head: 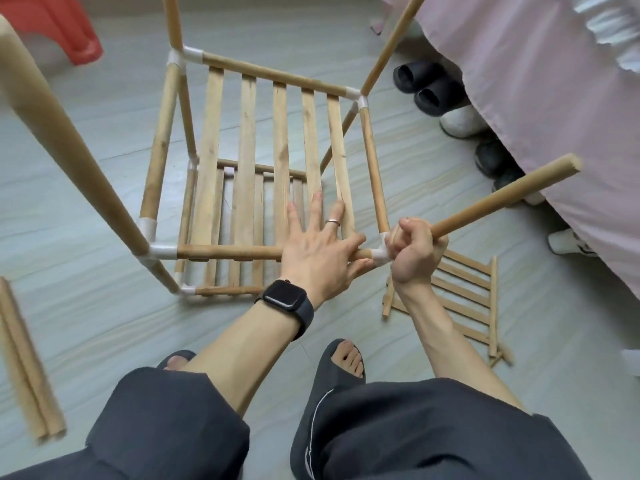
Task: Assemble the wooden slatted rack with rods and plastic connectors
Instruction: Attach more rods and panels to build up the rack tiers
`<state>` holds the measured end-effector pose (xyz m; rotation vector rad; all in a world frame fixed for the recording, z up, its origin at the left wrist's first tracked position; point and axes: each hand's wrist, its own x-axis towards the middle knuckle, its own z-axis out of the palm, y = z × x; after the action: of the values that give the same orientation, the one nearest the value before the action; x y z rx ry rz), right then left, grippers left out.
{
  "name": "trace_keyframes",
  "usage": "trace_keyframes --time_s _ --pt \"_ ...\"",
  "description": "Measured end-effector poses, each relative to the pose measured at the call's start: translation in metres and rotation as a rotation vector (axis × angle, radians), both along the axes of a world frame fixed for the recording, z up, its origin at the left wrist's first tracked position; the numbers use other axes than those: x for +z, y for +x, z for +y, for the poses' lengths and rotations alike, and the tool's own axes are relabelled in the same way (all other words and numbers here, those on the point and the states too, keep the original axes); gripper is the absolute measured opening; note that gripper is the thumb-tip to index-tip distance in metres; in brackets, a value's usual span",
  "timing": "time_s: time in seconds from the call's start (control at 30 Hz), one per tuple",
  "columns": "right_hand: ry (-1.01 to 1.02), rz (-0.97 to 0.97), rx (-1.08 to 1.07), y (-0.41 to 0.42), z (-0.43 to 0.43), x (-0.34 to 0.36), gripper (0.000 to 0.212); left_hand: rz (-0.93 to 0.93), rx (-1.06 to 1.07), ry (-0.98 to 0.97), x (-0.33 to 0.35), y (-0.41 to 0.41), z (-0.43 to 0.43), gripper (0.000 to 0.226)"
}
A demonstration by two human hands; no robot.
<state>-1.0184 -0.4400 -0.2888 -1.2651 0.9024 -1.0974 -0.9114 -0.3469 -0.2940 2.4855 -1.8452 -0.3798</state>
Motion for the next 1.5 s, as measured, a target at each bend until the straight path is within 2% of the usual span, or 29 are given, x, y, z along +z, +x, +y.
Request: trace_keyframes --time_s 0.2,0.3,0.37,0.47,0.57,0.7,0.97,1.03,1.13,1.27,1.33,1.37,1.43,1.47,1.5 --pt "0.078 0.092 -0.023 -0.010 0.004 0.007 0.036 0.010 0.018 0.005 0.003 -0.006 0.001 0.052" --pt "0.027 0.148 0.006 -0.002 0.012 0.021 0.045 0.041 0.038 0.029 0.003 0.005 0.006 0.053" --pt "-0.058 0.117 0.043 0.006 0.015 0.037 0.050 0.068 0.046 0.048 0.004 0.015 0.007 0.054" --pt "-0.025 0.019 -0.029 0.015 0.012 0.055 0.055 0.079 0.037 0.059 0.004 0.017 0.007 0.054" --pt "-0.033 0.012 -0.088 0.017 0.008 0.049 0.054 0.068 0.019 0.050 0.001 0.014 0.010 0.054" --pt "-0.064 -0.018 -0.045 0.016 0.010 0.041 0.050 0.070 0.008 0.043 0.002 0.017 0.011 0.050" --pt "-0.002 0.098 0.032 0.003 0.022 0.059 0.046 0.130 0.004 0.121 0.025 0.017 0.016 0.051" --pt "0.012 0.159 0.127 -0.006 0.037 0.064 0.046 0.161 -0.038 0.209 0.036 0.020 0.024 0.048" --pt "0.026 0.225 0.426 -0.030 0.060 0.071 0.043 0.158 -0.109 0.342 0.058 0.023 0.029 0.045" --pt "0.065 0.390 0.855 -0.052 0.074 0.082 0.032 0.296 -0.010 0.212 0.083 0.034 0.011 0.046" --pt "0.147 0.510 1.118 -0.060 0.060 0.097 0.017 0.277 0.031 0.121 0.082 0.041 -0.002 0.051" --pt "0.191 0.585 1.231 -0.065 0.046 0.106 0.021 0.235 0.040 0.093 0.078 0.044 -0.009 0.055" --pt "0.252 0.671 1.272 -0.069 0.010 0.123 0.052 0.171 0.046 0.100 0.064 0.049 -0.022 0.065" --pt "0.263 0.661 1.172 -0.064 -0.009 0.131 0.060 0.156 0.050 0.114 0.054 0.051 -0.028 0.069" --pt "0.246 0.620 0.974 -0.055 -0.027 0.139 0.066 0.144 0.056 0.121 0.044 0.052 -0.031 0.073"
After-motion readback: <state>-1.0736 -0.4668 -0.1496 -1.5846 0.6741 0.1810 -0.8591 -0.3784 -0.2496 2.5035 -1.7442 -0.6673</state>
